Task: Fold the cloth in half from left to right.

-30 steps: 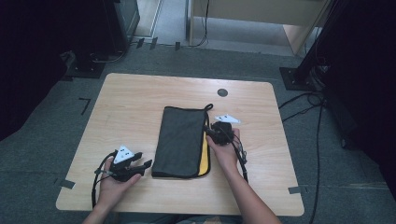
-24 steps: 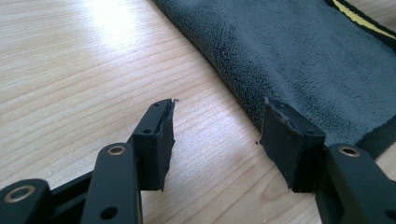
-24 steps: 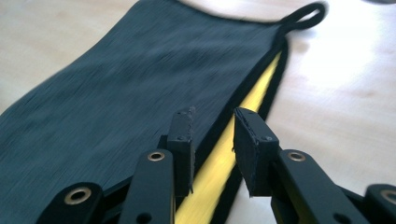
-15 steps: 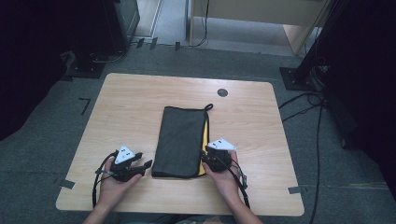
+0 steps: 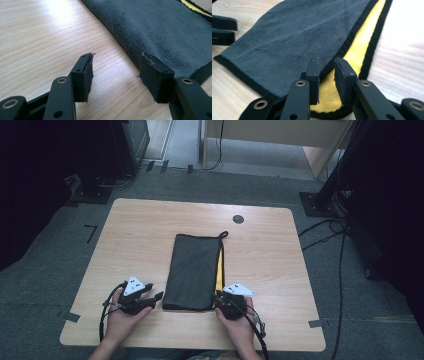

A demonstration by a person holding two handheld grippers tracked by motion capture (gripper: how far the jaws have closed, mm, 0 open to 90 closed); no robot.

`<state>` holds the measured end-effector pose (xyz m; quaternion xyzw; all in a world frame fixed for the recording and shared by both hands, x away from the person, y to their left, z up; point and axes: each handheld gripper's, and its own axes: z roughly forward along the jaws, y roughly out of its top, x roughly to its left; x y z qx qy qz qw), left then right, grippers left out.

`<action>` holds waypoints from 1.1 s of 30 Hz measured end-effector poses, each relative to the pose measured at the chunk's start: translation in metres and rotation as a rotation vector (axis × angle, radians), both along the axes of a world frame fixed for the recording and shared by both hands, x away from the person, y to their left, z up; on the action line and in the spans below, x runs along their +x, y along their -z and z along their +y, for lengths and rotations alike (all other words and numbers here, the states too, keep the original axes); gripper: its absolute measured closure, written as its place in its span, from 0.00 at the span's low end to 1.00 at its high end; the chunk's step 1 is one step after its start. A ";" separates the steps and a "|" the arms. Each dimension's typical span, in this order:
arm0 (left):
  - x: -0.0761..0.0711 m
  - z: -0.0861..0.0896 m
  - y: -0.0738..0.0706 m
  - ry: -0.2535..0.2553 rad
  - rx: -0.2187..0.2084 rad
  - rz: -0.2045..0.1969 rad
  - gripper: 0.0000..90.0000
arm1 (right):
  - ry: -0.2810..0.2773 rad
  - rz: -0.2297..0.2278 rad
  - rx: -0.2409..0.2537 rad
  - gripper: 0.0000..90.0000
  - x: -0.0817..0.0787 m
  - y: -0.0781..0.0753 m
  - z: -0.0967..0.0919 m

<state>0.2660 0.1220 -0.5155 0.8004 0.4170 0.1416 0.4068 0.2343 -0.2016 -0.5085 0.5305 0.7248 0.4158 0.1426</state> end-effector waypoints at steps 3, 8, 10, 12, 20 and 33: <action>0.000 0.000 0.000 0.002 0.006 -0.002 0.49 | -0.012 0.011 -0.009 0.82 -0.005 0.001 0.005; 0.000 0.000 0.000 0.002 0.008 -0.003 0.49 | 0.003 0.041 -0.018 0.80 -0.004 0.005 0.009; 0.000 0.000 0.000 0.003 0.010 -0.004 0.49 | 0.017 0.045 -0.016 0.81 -0.004 0.008 0.010; 0.000 -0.001 0.000 0.004 0.012 -0.005 0.49 | 0.022 0.043 -0.018 0.86 -0.004 0.008 0.010; 0.000 -0.001 0.000 0.004 0.013 -0.005 0.49 | -0.001 0.025 -0.035 0.99 -0.005 0.006 0.011; -0.001 -0.002 0.000 0.008 0.015 -0.006 0.48 | 0.016 -0.020 0.002 0.99 -0.015 -0.019 -0.007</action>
